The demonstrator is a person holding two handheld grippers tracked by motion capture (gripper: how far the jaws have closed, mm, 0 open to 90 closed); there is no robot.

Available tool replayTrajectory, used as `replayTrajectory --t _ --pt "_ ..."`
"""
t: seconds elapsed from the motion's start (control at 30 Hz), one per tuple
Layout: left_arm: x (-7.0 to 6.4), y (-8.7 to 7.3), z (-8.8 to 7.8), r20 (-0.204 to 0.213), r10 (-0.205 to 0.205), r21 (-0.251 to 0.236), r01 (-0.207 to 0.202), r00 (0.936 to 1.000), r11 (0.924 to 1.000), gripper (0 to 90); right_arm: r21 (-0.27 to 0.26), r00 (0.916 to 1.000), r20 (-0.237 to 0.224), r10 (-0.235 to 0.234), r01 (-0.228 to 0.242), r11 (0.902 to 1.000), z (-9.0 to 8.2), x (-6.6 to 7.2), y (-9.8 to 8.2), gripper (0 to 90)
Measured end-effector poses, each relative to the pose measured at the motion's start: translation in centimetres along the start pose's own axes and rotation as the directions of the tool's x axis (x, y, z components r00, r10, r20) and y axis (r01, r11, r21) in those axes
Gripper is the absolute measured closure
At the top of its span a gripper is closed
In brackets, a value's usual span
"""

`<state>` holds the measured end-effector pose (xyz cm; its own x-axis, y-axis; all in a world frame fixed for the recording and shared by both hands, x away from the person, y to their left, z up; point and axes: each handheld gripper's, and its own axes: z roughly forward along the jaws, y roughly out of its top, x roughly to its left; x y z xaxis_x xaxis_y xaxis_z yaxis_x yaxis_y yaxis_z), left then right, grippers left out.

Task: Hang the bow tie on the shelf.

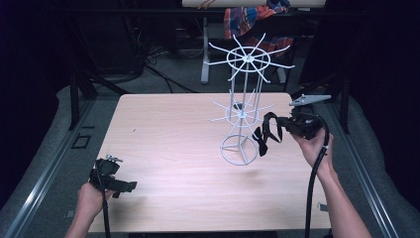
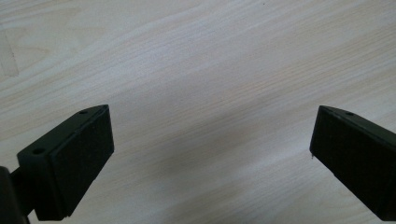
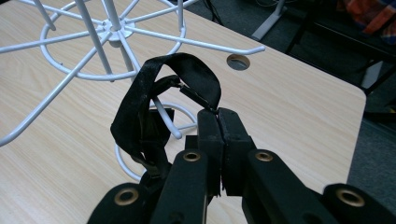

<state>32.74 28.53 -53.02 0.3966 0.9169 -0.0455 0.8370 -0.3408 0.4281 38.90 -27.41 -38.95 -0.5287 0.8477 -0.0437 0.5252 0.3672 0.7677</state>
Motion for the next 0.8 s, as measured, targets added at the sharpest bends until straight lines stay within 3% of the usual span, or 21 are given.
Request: replayTrajectory --t 0.3,0.8 --pt "-0.1 -0.1 0.0 -0.009 -0.023 0.001 0.023 0.9997 0.9997 0.0 0.003 0.9992 -0.033 0.024 -0.024 0.9997 0.2 -0.4 -0.5 89.2" --pt "0.2 -0.4 0.0 -0.024 -0.022 0.011 0.022 0.9995 0.9997 0.0 -0.006 0.9986 -0.049 0.021 -0.022 0.9997 1.1 -0.5 -0.2 89.2"
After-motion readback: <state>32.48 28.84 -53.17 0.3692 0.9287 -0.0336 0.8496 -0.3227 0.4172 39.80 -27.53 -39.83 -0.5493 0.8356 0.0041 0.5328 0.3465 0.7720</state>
